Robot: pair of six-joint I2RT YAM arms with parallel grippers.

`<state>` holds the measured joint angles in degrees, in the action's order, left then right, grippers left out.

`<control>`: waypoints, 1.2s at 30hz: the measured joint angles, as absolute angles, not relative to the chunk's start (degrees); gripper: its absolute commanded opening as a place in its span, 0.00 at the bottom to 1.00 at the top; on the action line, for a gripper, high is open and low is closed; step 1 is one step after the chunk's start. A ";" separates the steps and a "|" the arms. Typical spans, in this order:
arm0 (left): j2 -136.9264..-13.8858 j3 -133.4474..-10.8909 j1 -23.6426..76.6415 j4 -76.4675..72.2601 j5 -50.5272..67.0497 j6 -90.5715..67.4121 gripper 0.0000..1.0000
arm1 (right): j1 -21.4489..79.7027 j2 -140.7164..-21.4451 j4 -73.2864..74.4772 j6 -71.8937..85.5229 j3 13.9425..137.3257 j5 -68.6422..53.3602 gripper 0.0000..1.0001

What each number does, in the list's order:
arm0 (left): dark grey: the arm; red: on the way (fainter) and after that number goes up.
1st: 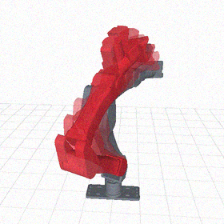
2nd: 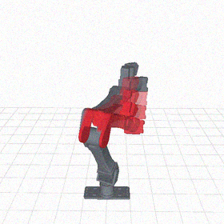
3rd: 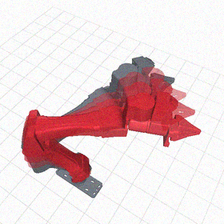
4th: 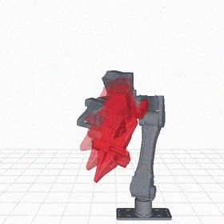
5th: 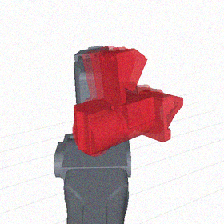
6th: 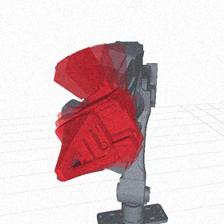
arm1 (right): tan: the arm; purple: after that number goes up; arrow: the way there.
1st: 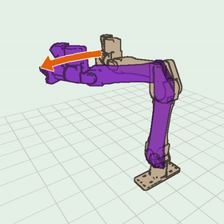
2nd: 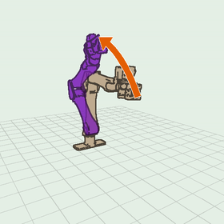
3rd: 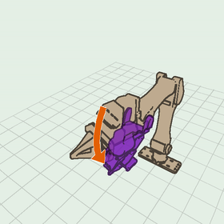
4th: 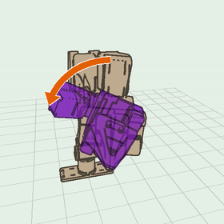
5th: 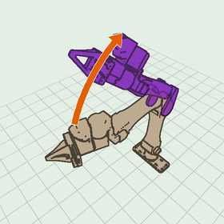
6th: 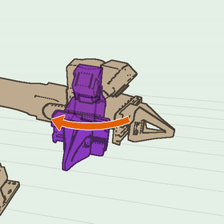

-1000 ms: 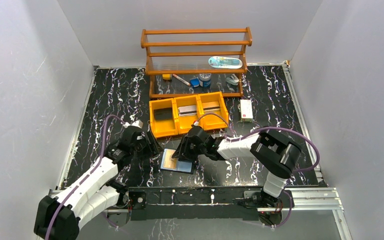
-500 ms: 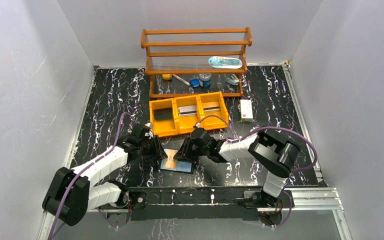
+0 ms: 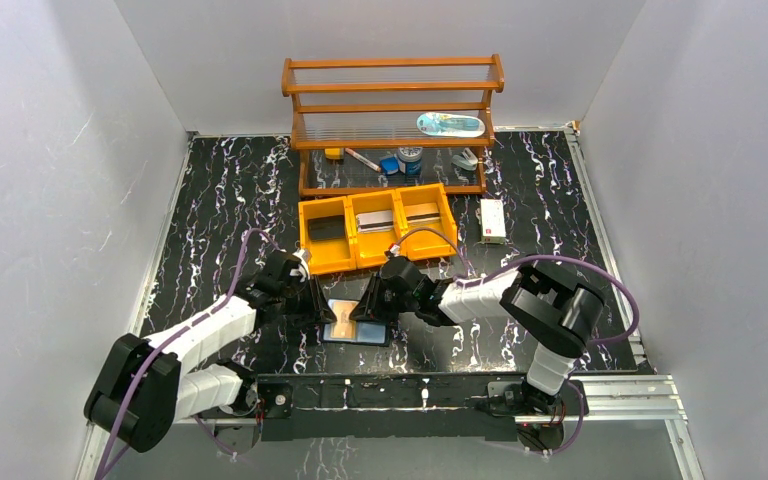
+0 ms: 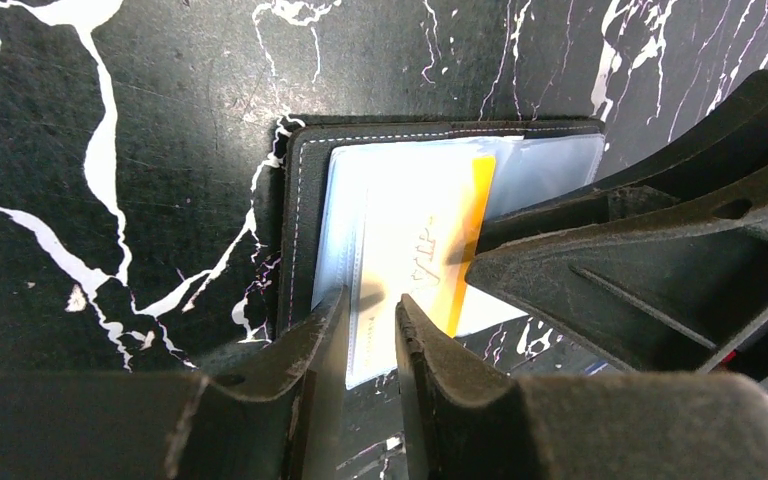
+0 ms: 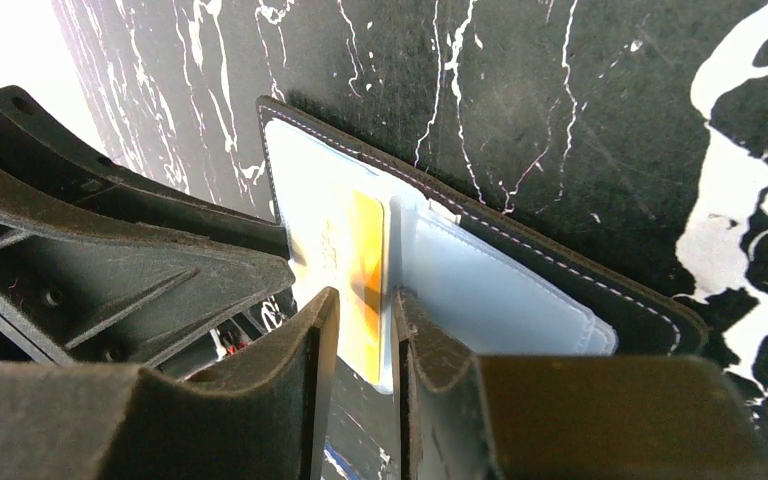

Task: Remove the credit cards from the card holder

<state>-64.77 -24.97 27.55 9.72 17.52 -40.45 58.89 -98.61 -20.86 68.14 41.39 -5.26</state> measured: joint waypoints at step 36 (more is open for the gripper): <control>-60.82 -24.27 28.25 12.10 18.68 -40.05 0.25 | 59.29 -94.15 -14.72 65.65 40.32 -1.74 0.33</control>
